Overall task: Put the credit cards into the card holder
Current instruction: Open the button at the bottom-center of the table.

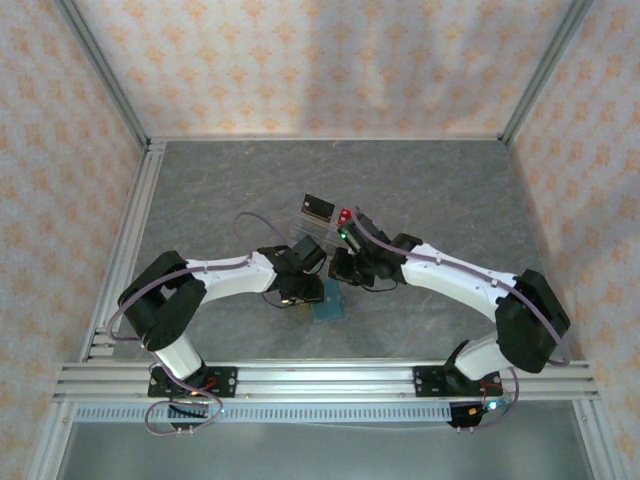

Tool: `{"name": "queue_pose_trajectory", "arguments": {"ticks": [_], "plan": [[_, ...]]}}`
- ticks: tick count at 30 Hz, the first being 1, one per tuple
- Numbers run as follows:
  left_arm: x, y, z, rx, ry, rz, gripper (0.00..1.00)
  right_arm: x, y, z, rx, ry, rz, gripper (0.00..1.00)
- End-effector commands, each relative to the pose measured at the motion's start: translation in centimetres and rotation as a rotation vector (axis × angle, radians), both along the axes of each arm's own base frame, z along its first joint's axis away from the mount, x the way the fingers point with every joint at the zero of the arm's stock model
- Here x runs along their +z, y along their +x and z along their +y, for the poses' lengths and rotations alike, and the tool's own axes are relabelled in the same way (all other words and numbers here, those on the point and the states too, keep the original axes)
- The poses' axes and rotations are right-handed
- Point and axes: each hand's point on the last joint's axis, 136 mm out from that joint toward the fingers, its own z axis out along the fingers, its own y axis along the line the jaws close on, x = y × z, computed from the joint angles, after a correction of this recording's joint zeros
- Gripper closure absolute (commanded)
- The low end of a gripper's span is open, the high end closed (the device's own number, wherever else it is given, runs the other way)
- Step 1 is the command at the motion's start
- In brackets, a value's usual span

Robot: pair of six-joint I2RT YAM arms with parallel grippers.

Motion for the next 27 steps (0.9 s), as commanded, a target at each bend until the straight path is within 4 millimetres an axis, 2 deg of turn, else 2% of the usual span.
{"name": "queue_pose_trajectory", "arguments": {"ticks": [1, 5, 10, 12, 15, 17, 20, 23, 27], "plan": [[-1.9, -2.1, 1.5, -0.028, 0.072, 0.051, 0.67, -1.3, -0.8, 1.6, -0.028, 0.095, 0.083, 0.87], [-1.9, -2.3, 1.7, -0.025, 0.073, 0.052, 0.67, -3.0, -0.8, 2.4, -0.066, 0.137, 0.135, 0.89], [-2.0, -2.5, 1.9, -0.024, 0.074, 0.051, 0.67, -5.8, -0.7, 2.1, -0.121, 0.102, 0.182, 0.92], [-2.0, -2.5, 2.0, -0.023, 0.075, 0.052, 0.67, -6.8, -0.8, 1.6, -0.139, 0.074, 0.196, 0.92], [-2.0, -2.5, 2.0, -0.023, 0.078, 0.05, 0.67, -8.0, -1.3, -0.3, -0.169, -0.02, 0.204, 0.94], [-2.0, -2.5, 2.0, -0.021, 0.077, 0.051, 0.67, -8.3, -1.8, -2.4, -0.182, -0.114, 0.191, 0.91], [-2.0, -2.5, 2.0, -0.024, 0.076, 0.05, 0.67, -8.2, -2.2, -4.0, -0.178, -0.177, 0.168, 0.84], [-2.2, -2.5, 2.0, -0.024, 0.08, 0.053, 0.67, -8.6, -2.7, -4.6, -0.156, -0.209, 0.171, 0.78], [-2.2, -2.5, 2.0, -0.025, 0.08, 0.054, 0.67, -8.8, -2.8, -4.0, -0.121, -0.19, 0.176, 0.76]]}}
